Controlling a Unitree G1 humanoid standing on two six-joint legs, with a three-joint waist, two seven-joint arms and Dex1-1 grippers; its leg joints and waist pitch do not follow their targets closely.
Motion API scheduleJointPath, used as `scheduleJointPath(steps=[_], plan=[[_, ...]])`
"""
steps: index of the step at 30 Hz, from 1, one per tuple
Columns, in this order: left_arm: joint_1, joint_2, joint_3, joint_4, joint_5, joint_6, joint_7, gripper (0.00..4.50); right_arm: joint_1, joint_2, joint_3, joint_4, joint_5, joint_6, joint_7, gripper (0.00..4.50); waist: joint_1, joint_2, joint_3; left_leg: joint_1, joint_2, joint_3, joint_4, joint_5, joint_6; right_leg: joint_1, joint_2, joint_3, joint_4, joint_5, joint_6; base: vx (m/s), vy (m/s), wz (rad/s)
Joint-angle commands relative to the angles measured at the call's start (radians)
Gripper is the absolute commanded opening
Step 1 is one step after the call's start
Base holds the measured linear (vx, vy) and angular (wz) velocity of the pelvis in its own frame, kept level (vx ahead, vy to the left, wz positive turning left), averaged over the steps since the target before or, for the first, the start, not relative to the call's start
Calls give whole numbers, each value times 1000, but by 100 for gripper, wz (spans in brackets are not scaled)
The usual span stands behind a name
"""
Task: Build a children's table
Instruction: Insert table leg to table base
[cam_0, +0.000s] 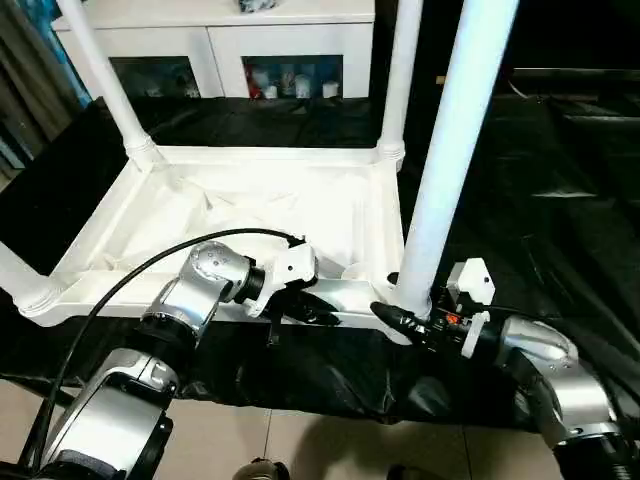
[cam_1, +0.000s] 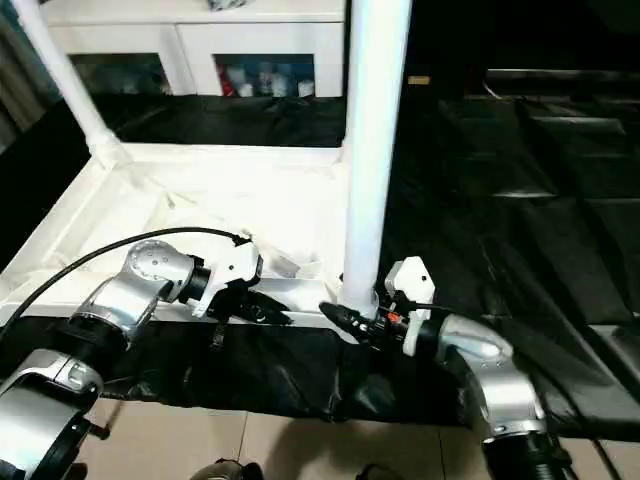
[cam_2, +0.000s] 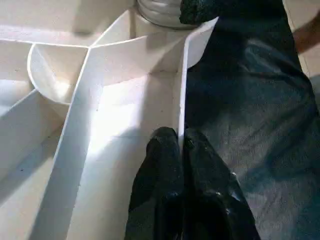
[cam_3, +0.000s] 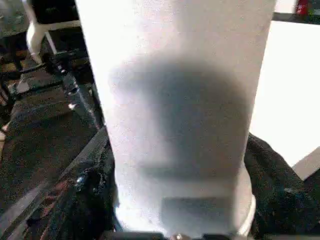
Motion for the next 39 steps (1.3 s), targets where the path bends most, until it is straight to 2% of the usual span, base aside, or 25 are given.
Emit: scheduleJointPath(steps=[1, 2, 3, 4, 5, 6, 7, 8, 9, 10, 12, 13, 14, 15, 18, 20, 23, 27, 29, 30, 33, 35, 37, 38, 39], plan=[[-30, -17, 74, -42, -98, 3, 15, 0, 41, 17, 56, 49, -20, 24, 5, 274, 1, -3, -64, 19, 46, -26, -78, -349, 33, 50, -57, 34, -80, -385, -209, 0, 0, 0], [-30, -17, 76, -42, -101, 3, 13, 27, 41, 17, 56, 49, -20, 23, 6, 274, 1, -2, -66, 18, 46, -26, -78, -346, 33, 51, -57, 34, -79, -377, -209, 0, 0, 0], [-38, -13, 107, -58, -149, 20, -18, 55, 44, 16, 55, 50, -21, 16, 7, 274, 0, -12, -69, 18, 46, -24, -77, -334, 38, 51, -55, 34, -76, -345, -217, 0, 0, 0], [-43, -10, 123, -68, -178, 44, -42, 55, 45, 16, 56, 50, -21, 15, 8, 274, 2, -8, -70, 18, 46, -23, -75, -325, 39, 51, -56, 35, -72, -331, -223, 0, 0, 0], [-47, -6, 135, -80, -204, 75, -71, 55, 45, 15, 57, 50, -22, 14, 9, 274, 5, -4, -72, 16, 45, -20, -73, -299, 46, 52, -58, 35, -69, -296, -245, 0, 0, 0], [-49, -4, 140, -86, -216, 91, -84, 66, 44, 15, 58, 50, -22, 14, 9, 274, 7, -4, -71, 18, 47, -19, -72, -303, 47, 49, -55, 34, -67, -273, -263, 0, 0, 0], [-52, 0, 147, -96, -234, 116, -104, 66, 44, 15, 60, 49, -23, 12, 9, 274, 6, -3, -70, 16, 47, -20, -74, -306, 45, 51, -54, 33, -64, -271, -265, 0, 0, 0], [-54, 3, 152, -105, -248, 141, -124, 81, 44, 16, 60, 53, -25, 6, 10, 274, 4, -4, -70, 14, 47, -20, -75, -309, 47, 53, -53, 33, -63, -270, -264, 0, 0, 0], [-56, 8, 160, -132, -282, 205, -165, 96, 44, 18, 63, 57, -29, 0, 13, 274, 1, -13, -69, 15, 43, -17, -72, -301, 55, 54, -54, 33, -65, -295, -254, 0, 0, 0], [-56, 8, 160, -132, -282, 205, -165, 96, 44, 18, 63, 57, -29, 0, 13, 274, 0, -14, -68, 14, 42, -17, -73, -298, 56, 56, -55, 33, -65, -310, -250, 0, 0, 0], [-55, 2, 165, -151, -304, 233, -171, 96, 43, 20, 64, 59, -33, -4, 18, 274, -4, -14, -63, 19, 38, -14, -73, -316, 59, 52, -54, 34, -78, -401, -220, 0, 0, 0], [-55, -10, 171, -157, -313, 240, -160, 125, 42, 21, 64, 61, -35, -5, 20, 274, -5, -24, -69, 23, 38, -14, -72, -311, 55, 55, -55, 34, -82, -432, -207, 0, 0, 0], [-55, -20, 176, -161, -321, 249, -151, 125, 41, 21, 64, 63, -35, -7, 21, 274, -2, -16, -70, 23, 42, -17, -73, -294, 52, 55, -55, 35, -79, -421, -209, 0, 0, 0], [-53, -28, 177, -173, -335, 271, -154, 139, 40, 21, 65, 63, -36, -8, 22, 274, -2, -15, -71, 22, 44, -18, -74, -290, 50, 55, -54, 34, -77, -397, -217, 0, 0, 0], [-47, -49, 176, -204, -369, 320, -148, 160, 39, 17, 68, 66, -38, -11, 26, 274, -7, -21, -74, 23, 43, -16, -73, -295, 52, 57, -50, 34, -73, -362, -229, 0, 0, 0], [-47, -71, 182, -223, -396, 347, -131, 169, 37, 14, 71, 68, -39, -13, 28, 274, -7, -19, -73, 21, 42, -15, -72, -290, 57, 58, -51, 34, -75, -371, -229, 0, 0, 0], [-48, -95, 186, -241, -407, 367, -110, 192, 34, 9, 75, 70, -41, -15, 29, 274, -8, -24, -75, 21, 41, -15, -70, -284, 61, 59, -51, 33, -79, -393, -217, 0, 0, 0], [-49, -122, 187, -241, -397, 354, -66, 215, 31, 7, 77, 75, -46, -19, 33, 274, -12, -24, -74, 20, 39, -16, -70, -281, 65, 59, -49, 32, -81, -406, -204, 0, 0, 0], [-46, -139, 185, -252, -400, 354, -46, 223, 29, 6, 77, 78, -50, -20, 35, 274, -12, -24, -78, 21, 40, -16, -68, -275, 67, 61, -50, 32, -80, -399, -207, 0, 0, 0], [-41, -150, 179, -267, -405, 364, -35, 248, 27, 5, 79, 79, -53, -22, 36, 274, -12, -24, -79, 20, 41, -17, -68, -271, 67, 62, -50, 32, -78, -385, -210, 0, 0, 0], [-32, -182, 166, -291, -407, 363, 3, 255, 26, 1, 83, 81, -57, -24, 37, 274, -15, -25, -79, 18, 41, -16, -67, -265, 74, 63, -49, 32, -77, -362, -219, 0, 0, 0], [-32, -191, 166, -290, -406, 359, 12, 277, 26, 1, 84, 81, -58, -24, 37, 274, -15, -26, -79, 18, 39, -16, -66, -264, 77, 63, -49, 31, -78, -368, -216, 0, 0, 0], [-33, -209, 169, -289, -415, 362, 26, 279, 26, -1, 85, 81, -57, -24, 35, 274, -16, -27, -79, 17, 38, -16, -65, -260, 80, 64, -49, 31, -79, -375, -210, 0, 0, 0], [-34, -217, 172, -289, -422, 366, 30, 229, 25, -2, 86, 81, -58, -25, 34, 274, -16, -27, -79, 18, 39, -16, -65, -259, 81, 63, -49, 30, -79, -378, -210, 0, 0, 0], [-37, -224, 172, -283, -420, 352, 32, 236, 24, -3, 86, 83, -59, -26, 35, 274, -17, -25, -82, 17, 39, -17, -64, -253, 81, 65, -48, 30, -78, -366, -211, 0, 0, 0]])
